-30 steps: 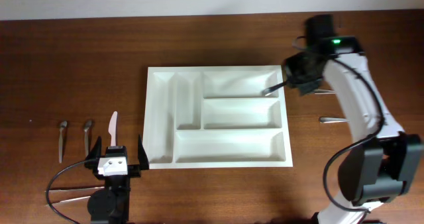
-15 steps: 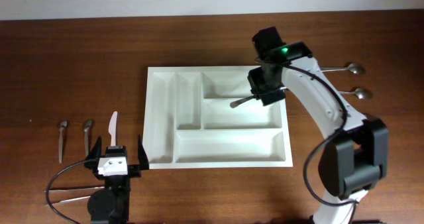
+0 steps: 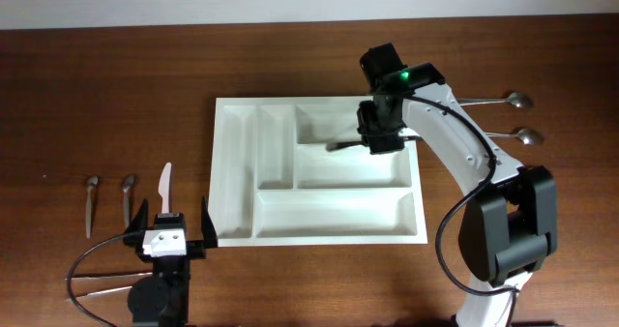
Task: Pack container
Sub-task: 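Carry the fork left and lower it into the tray's middle compartment, then open the right gripper and return it to the right-side cutlery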
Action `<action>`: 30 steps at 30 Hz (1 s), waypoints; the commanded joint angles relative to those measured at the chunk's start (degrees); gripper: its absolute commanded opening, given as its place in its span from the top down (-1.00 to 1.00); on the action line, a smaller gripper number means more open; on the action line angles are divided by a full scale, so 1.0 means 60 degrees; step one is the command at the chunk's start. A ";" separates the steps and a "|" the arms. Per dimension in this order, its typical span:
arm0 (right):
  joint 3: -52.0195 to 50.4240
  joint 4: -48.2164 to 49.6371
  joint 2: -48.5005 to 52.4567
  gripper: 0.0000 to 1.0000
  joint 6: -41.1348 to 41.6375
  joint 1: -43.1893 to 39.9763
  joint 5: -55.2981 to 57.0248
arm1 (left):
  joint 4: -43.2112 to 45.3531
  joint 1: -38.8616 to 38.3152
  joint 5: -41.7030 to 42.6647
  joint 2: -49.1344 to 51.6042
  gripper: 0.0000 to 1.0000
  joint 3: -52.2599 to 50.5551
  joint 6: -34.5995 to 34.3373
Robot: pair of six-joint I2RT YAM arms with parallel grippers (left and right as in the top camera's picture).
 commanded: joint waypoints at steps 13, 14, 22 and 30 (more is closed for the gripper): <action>-0.0004 -0.0637 0.0557 0.78 0.0437 0.0630 -0.0302 | -0.0040 0.0051 0.0025 -0.0076 -0.99 -0.0018 0.0149; -0.0022 -0.0754 0.0627 0.77 0.0437 0.0627 -0.0306 | -0.0040 0.0051 0.0025 -0.0076 -0.98 -0.0018 0.0149; -0.0084 -0.1071 0.0714 0.50 0.0510 0.0619 -0.0295 | -0.0040 0.0051 0.0025 -0.0076 -0.98 -0.0018 0.0149; -0.0058 -0.0641 0.0692 -0.13 0.0040 0.0539 -0.0007 | -0.0040 0.0051 0.0025 -0.0076 -0.98 -0.0018 0.0149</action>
